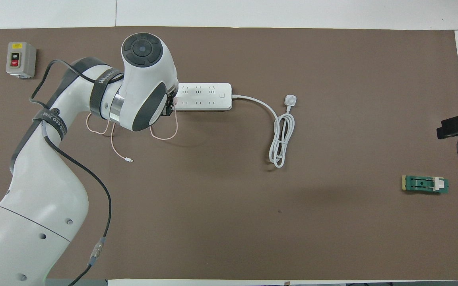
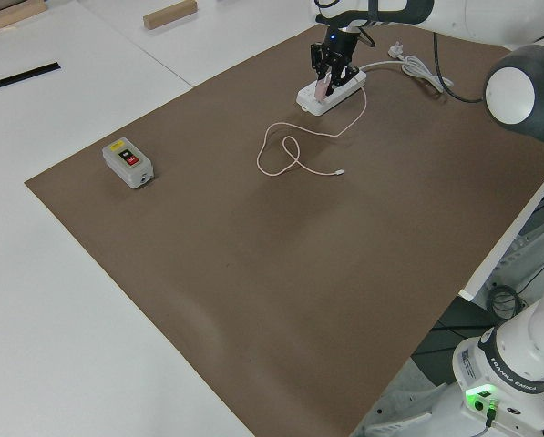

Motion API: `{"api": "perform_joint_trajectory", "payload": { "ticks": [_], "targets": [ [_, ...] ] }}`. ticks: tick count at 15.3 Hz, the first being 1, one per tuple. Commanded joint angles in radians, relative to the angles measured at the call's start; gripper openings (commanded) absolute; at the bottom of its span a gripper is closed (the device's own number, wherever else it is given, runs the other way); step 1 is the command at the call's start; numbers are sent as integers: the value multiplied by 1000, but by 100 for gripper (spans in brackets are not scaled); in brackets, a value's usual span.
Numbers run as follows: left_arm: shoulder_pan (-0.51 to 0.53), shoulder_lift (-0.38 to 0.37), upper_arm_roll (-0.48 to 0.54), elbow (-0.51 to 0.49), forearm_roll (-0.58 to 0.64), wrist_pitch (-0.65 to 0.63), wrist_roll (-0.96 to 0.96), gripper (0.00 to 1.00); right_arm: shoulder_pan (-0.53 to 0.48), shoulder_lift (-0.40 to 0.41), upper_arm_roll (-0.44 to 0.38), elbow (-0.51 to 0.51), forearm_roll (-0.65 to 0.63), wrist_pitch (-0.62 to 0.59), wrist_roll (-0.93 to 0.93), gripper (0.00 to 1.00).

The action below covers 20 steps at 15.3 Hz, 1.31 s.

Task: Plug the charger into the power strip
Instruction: 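Press the charger prongs into the strip socket with the left gripper, then open the left gripper and lift it off the plugged charger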

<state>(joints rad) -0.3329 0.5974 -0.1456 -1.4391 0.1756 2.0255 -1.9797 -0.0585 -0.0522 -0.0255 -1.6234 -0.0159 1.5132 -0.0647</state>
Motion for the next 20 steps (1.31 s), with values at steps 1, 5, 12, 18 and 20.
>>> {"api": "perform_joint_trajectory", "payload": {
  "ticks": [1,5,12,18,20],
  "targets": [
    [12,16,8,-27,22,-13,16,0,-7,-20,6,-18,19,-8,14,100],
    [12,18,8,-29,22,-5,19,0,-7,-20,6,-18,17,-8,14,100],
    [12,41,8,-77,24,85,21,0,-7,-20,6,-18,17,-8,14,100],
    [34,-34,8,-72,22,64,22,100,-7,-20,6,-18,17,-8,14,100],
    [55,-103,3,-70,19,30,27,100,-7,-20,6,-18,17,-8,14,100]
  ]
}}
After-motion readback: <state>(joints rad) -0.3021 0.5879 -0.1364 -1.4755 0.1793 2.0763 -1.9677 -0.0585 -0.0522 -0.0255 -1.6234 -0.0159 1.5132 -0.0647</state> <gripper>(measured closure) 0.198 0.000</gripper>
